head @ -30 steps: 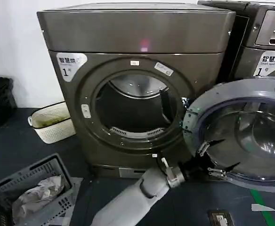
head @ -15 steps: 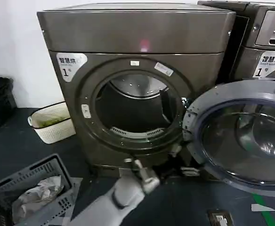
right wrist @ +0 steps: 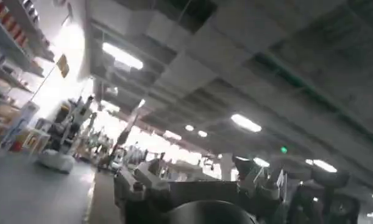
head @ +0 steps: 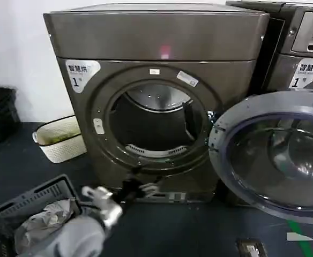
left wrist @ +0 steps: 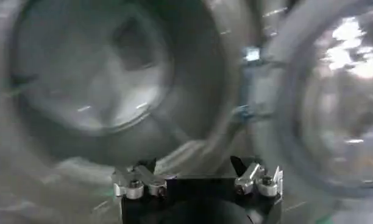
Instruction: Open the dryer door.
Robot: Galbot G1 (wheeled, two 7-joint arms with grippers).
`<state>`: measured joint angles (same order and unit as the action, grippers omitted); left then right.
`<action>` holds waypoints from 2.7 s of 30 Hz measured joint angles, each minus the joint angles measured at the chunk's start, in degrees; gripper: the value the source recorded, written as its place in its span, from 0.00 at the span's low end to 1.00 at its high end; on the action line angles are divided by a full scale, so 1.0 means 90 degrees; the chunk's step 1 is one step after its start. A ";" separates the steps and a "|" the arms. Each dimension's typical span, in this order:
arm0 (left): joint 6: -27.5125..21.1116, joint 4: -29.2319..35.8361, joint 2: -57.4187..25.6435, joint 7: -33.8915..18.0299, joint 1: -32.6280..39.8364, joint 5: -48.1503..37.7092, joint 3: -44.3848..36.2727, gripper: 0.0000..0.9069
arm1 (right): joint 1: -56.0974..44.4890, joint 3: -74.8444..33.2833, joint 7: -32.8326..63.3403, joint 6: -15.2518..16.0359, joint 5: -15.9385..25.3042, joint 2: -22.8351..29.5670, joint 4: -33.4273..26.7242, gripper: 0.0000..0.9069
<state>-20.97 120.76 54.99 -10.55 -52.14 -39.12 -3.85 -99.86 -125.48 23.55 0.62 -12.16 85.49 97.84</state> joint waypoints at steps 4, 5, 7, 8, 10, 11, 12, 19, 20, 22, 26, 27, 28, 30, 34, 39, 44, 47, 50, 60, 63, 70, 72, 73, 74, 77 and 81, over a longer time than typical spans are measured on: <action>-0.0596 0.0409 -0.0433 -0.0650 -0.0565 -0.0746 0.0909 1.00 | 0.0016 0.0141 -0.0001 0.0066 -0.0040 -0.0126 -0.0124 1.00; -0.0726 0.0456 -0.0516 -0.0885 -0.0705 -0.1029 0.1167 1.00 | 0.0016 0.0185 -0.0006 0.0061 -0.0035 -0.0170 -0.0171 1.00; -0.1014 0.0518 -0.0693 -0.1254 -0.0947 -0.1497 0.1607 1.00 | 0.0016 0.0264 -0.0020 0.0044 -0.0017 -0.0254 -0.0249 1.00; -0.1183 0.0562 -0.0789 -0.1497 -0.1054 -0.1715 0.1836 1.00 | 0.0020 0.0290 -0.0024 0.0033 -0.0007 -0.0291 -0.0277 1.00; -0.1472 0.0618 -0.0977 -0.1940 -0.1231 -0.2185 0.2257 1.00 | 0.0052 0.0355 -0.0042 0.0027 0.0029 -0.0361 -0.0317 1.00; -0.1644 0.0637 -0.1071 -0.2168 -0.1316 -0.2420 0.2457 1.00 | 0.0071 0.0384 -0.0045 0.0025 0.0062 -0.0388 -0.0331 1.00; -0.1857 0.0635 -0.1156 -0.2339 -0.1382 -0.2548 0.2639 1.00 | 0.0090 0.0420 -0.0047 0.0017 0.0103 -0.0410 -0.0341 1.00; -0.2371 0.0577 -0.1680 -0.3007 -0.1956 -0.3423 0.3783 1.00 | 0.0254 0.0781 -0.0055 -0.0082 0.0231 -0.0487 -0.0447 1.00; -0.2369 0.0571 -0.1705 -0.3040 -0.2026 -0.3510 0.3892 1.00 | 0.0269 0.0827 -0.0065 -0.0066 0.0184 -0.0488 -0.0451 1.00; -0.2368 0.0565 -0.1756 -0.3167 -0.2177 -0.3779 0.4127 1.00 | 0.0295 0.0880 -0.0123 -0.0063 0.0022 -0.0490 -0.0453 1.00; -0.2368 0.0495 -0.1786 -0.3399 -0.2529 -0.4216 0.4578 1.00 | 0.0286 0.0958 -0.0226 -0.0073 -0.0094 -0.0490 -0.0445 1.00; -0.2368 0.0454 -0.1787 -0.3474 -0.2622 -0.4357 0.4713 1.00 | 0.0285 0.0963 -0.0249 -0.0079 -0.0116 -0.0493 -0.0437 1.00; -0.2368 0.0428 -0.1790 -0.3533 -0.2699 -0.4486 0.4821 1.00 | 0.0282 0.0966 -0.0271 -0.0088 -0.0154 -0.0501 -0.0427 1.00; -0.2367 0.0380 -0.1810 -0.3702 -0.2848 -0.4806 0.5059 1.00 | 0.0281 0.0963 -0.0311 -0.0107 -0.0224 -0.0522 -0.0388 1.00; -0.2365 0.0259 -0.1920 -0.4096 -0.3058 -0.5572 0.5515 1.00 | 0.0280 0.0942 -0.0389 -0.0192 -0.0333 -0.0561 -0.0353 1.00; -0.2361 0.0047 -0.2166 -0.5011 -0.3141 -0.6803 0.5791 1.00 | 0.0273 0.0940 -0.0492 -0.0300 -0.0439 -0.0567 -0.0322 1.00; -0.2358 -0.0299 -0.2440 -0.5831 -0.2928 -0.8010 0.5766 1.00 | 0.0262 0.0941 -0.0565 -0.0453 -0.0511 -0.0533 -0.0330 1.00; -0.2357 -0.0510 -0.2618 -0.6071 -0.2811 -0.8611 0.5755 1.00 | 0.0257 0.0942 -0.0627 -0.0661 -0.0507 -0.0498 -0.0358 1.00; -0.2357 -0.0731 -0.2780 -0.6212 -0.2650 -0.9035 0.5682 1.00 | 0.0256 0.0949 -0.0684 -0.0730 -0.0506 -0.0453 -0.0358 1.00; -0.2358 -0.1369 -0.2858 -0.6299 -0.2339 -0.9331 0.5517 1.00 | 0.0244 0.0919 -0.0800 -0.0800 -0.0496 -0.0410 -0.0326 1.00; -0.2358 -0.1432 -0.2866 -0.6308 -0.2328 -0.9376 0.5521 1.00 | 0.0251 0.0916 -0.0788 -0.0820 -0.0529 -0.0417 -0.0326 1.00; -0.2359 -0.1458 -0.2870 -0.6363 -0.2331 -0.9520 0.5520 1.00 | 0.0243 0.0878 -0.0742 -0.0822 -0.0546 -0.0418 -0.0383 1.00; -0.2359 -0.1476 -0.2870 -0.6382 -0.2327 -0.9583 0.5520 1.00 | 0.0243 0.0862 -0.0728 -0.0822 -0.0547 -0.0419 -0.0402 1.00; -0.2358 -0.1490 -0.2871 -0.6397 -0.2322 -0.9625 0.5521 1.00 | 0.0244 0.0857 -0.0716 -0.0822 -0.0547 -0.0419 -0.0408 1.00; -0.2358 -0.1500 -0.2871 -0.6413 -0.2320 -0.9669 0.5521 1.00 | 0.0244 0.0855 -0.0694 -0.0822 -0.0567 -0.0419 -0.0410 1.00; -0.2358 -0.1524 -0.2869 -0.6434 -0.2326 -0.9708 0.5521 1.00 | 0.0242 0.0847 -0.0619 -0.0795 -0.0701 -0.0405 -0.0407 1.00; -0.2359 -0.1579 -0.2856 -0.6466 -0.2335 -0.9790 0.5520 1.00 | 0.0224 0.0806 -0.0607 -0.0793 -0.0791 -0.0397 -0.0433 1.00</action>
<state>-42.19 106.55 29.29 -68.75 -73.16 -127.23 45.83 -97.85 -118.23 18.09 -6.52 -19.28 81.92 93.95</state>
